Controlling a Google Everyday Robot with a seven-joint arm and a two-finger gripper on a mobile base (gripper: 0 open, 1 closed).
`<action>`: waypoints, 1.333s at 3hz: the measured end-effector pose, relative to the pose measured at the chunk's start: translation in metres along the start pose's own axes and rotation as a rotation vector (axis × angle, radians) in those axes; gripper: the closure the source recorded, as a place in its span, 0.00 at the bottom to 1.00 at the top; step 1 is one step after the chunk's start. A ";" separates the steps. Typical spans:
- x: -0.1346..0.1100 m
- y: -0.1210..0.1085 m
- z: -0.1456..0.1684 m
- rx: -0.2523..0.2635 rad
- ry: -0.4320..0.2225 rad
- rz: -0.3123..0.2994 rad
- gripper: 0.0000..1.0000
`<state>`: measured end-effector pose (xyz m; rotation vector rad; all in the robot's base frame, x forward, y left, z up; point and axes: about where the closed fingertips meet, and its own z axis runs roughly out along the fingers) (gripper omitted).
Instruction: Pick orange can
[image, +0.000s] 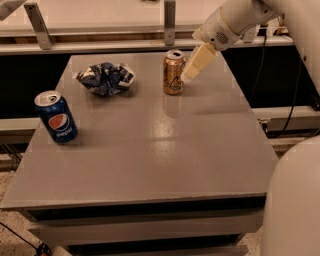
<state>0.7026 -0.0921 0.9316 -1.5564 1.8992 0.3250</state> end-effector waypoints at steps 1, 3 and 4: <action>0.002 -0.005 0.009 -0.016 -0.012 0.013 0.00; -0.006 -0.002 0.034 -0.079 -0.028 0.003 0.00; -0.013 0.005 0.046 -0.118 -0.043 -0.002 0.25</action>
Offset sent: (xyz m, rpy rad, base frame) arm 0.0170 0.0161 -0.0146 0.0404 0.0469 0.0470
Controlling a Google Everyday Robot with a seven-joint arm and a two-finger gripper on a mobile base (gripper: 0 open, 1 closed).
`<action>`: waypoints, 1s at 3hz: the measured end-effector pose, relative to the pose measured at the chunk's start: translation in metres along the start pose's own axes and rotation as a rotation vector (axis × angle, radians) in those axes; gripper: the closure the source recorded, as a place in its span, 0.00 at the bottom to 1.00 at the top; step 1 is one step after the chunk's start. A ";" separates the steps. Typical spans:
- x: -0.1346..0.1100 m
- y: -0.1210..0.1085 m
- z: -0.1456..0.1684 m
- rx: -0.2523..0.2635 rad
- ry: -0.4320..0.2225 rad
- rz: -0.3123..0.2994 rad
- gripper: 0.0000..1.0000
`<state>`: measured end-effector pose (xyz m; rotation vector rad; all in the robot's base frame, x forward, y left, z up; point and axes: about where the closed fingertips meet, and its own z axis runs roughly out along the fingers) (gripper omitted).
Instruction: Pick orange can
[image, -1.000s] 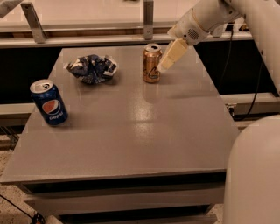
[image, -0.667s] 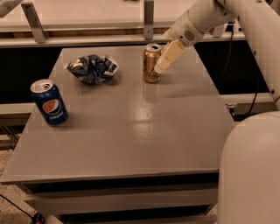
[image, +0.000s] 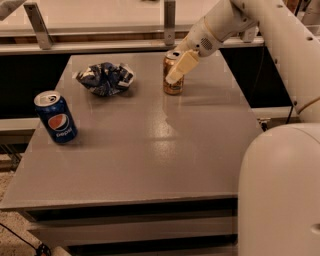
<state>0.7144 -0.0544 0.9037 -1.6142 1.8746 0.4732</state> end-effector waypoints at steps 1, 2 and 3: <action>-0.007 0.005 0.004 -0.020 -0.011 -0.010 0.49; -0.017 0.011 -0.005 -0.025 -0.029 -0.024 0.71; -0.039 0.026 -0.028 -0.041 -0.057 -0.079 0.95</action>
Offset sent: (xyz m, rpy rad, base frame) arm -0.0226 0.0085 0.0375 0.0433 -0.0194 0.0513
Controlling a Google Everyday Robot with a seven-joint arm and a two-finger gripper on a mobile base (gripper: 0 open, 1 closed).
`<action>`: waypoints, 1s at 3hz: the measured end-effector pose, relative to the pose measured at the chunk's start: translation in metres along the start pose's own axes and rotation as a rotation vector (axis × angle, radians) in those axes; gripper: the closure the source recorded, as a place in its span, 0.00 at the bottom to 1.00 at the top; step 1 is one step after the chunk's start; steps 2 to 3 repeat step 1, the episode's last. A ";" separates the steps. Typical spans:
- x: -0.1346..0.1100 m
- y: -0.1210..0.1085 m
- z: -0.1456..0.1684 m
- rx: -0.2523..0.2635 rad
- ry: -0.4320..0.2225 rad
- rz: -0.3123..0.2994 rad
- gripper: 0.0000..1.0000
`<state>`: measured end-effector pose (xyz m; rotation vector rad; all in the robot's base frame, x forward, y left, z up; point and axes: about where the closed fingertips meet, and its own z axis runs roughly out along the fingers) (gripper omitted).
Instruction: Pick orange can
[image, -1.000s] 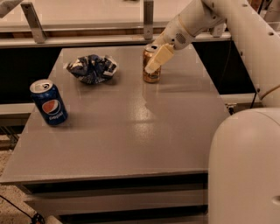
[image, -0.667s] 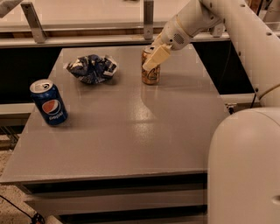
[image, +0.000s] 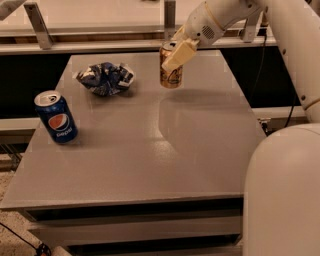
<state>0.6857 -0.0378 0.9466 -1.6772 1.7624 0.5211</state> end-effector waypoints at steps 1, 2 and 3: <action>0.000 0.000 0.002 -0.002 0.000 0.001 1.00; 0.000 0.000 0.002 -0.002 0.000 0.001 1.00; 0.000 0.000 0.002 -0.002 0.000 0.001 1.00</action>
Offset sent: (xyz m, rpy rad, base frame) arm 0.0000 0.0000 0.0000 0.0000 0.0000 0.0000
